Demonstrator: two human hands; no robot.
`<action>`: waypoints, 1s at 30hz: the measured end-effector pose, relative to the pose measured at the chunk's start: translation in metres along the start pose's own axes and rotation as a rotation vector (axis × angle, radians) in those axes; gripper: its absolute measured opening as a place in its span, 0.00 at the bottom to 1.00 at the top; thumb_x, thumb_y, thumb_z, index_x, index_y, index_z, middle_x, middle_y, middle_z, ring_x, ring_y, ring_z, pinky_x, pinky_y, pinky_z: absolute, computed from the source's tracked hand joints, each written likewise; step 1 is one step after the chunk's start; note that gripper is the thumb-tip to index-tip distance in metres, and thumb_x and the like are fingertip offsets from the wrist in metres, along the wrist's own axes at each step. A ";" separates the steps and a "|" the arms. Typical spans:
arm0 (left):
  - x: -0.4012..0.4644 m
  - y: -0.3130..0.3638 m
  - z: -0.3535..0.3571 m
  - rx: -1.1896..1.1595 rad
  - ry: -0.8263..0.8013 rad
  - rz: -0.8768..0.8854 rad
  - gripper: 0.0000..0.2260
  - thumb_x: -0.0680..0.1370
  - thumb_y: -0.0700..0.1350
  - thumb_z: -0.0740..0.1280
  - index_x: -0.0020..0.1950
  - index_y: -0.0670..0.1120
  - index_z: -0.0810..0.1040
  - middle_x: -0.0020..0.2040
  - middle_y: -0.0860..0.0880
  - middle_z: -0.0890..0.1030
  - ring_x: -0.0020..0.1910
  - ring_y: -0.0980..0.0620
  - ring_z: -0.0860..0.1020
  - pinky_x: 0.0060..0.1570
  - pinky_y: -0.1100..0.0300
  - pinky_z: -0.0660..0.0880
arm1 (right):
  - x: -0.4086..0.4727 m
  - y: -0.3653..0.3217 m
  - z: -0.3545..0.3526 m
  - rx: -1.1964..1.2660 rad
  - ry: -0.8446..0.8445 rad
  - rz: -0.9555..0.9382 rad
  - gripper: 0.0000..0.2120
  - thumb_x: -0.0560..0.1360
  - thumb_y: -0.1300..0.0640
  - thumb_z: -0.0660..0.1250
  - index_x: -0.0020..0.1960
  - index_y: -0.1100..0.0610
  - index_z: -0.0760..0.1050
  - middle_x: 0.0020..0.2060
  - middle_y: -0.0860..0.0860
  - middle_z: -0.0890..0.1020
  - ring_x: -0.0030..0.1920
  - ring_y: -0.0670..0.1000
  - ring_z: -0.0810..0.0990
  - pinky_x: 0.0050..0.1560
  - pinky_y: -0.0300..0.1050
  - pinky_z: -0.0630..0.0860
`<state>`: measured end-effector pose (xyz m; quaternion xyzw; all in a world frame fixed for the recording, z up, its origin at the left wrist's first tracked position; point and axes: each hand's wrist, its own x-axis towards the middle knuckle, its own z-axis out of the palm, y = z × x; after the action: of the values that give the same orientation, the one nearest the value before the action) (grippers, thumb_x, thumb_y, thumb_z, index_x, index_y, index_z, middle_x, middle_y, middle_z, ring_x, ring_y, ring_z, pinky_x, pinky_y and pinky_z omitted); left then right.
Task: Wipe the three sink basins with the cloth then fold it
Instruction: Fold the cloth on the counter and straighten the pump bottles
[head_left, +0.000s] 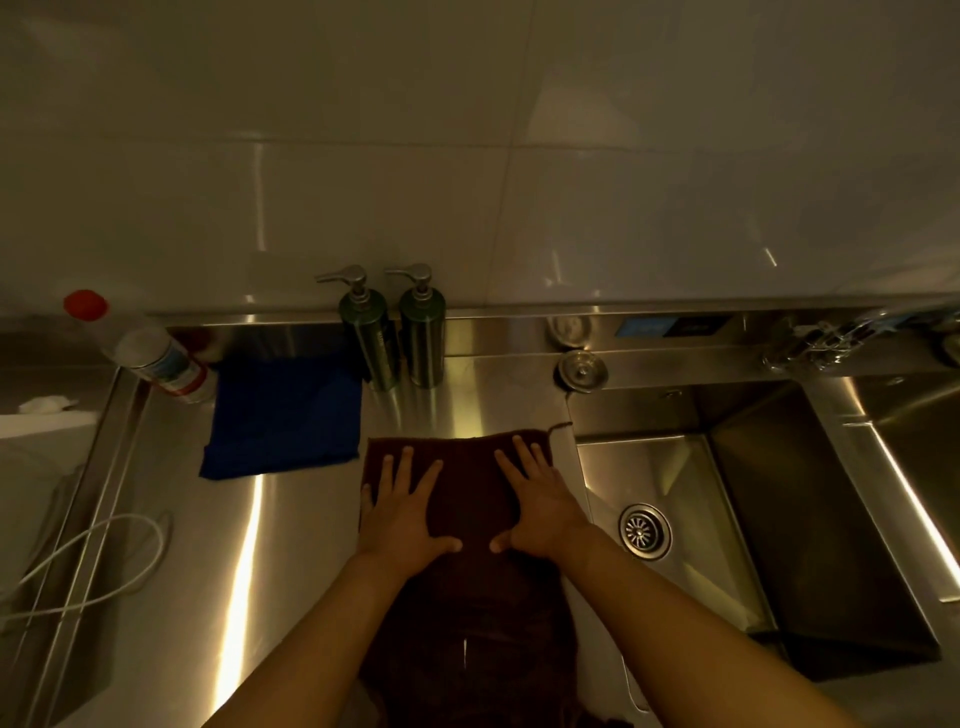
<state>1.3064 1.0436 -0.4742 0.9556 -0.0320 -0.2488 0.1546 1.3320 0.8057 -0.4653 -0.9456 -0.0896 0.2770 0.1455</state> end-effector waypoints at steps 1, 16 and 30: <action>0.002 0.000 -0.002 -0.001 -0.002 0.001 0.56 0.68 0.73 0.73 0.84 0.62 0.39 0.83 0.48 0.31 0.82 0.43 0.33 0.80 0.35 0.41 | 0.002 0.000 -0.002 0.002 0.002 0.004 0.66 0.60 0.37 0.80 0.83 0.43 0.38 0.81 0.47 0.32 0.80 0.55 0.32 0.79 0.57 0.41; 0.029 0.004 -0.023 -0.006 -0.023 0.000 0.58 0.67 0.72 0.74 0.84 0.62 0.41 0.84 0.48 0.33 0.83 0.42 0.34 0.79 0.33 0.41 | 0.022 -0.003 -0.027 0.006 0.005 0.021 0.66 0.61 0.40 0.81 0.83 0.44 0.38 0.81 0.49 0.33 0.80 0.55 0.32 0.79 0.57 0.40; 0.020 0.002 -0.042 0.005 0.032 0.098 0.44 0.78 0.66 0.69 0.86 0.56 0.48 0.86 0.46 0.42 0.84 0.42 0.41 0.80 0.36 0.43 | 0.015 -0.002 -0.046 0.042 0.011 -0.013 0.61 0.65 0.39 0.80 0.84 0.48 0.43 0.82 0.51 0.39 0.82 0.56 0.38 0.81 0.56 0.47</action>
<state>1.3440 1.0504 -0.4475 0.9572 -0.0767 -0.2253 0.1649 1.3694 0.8013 -0.4355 -0.9432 -0.0892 0.2726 0.1675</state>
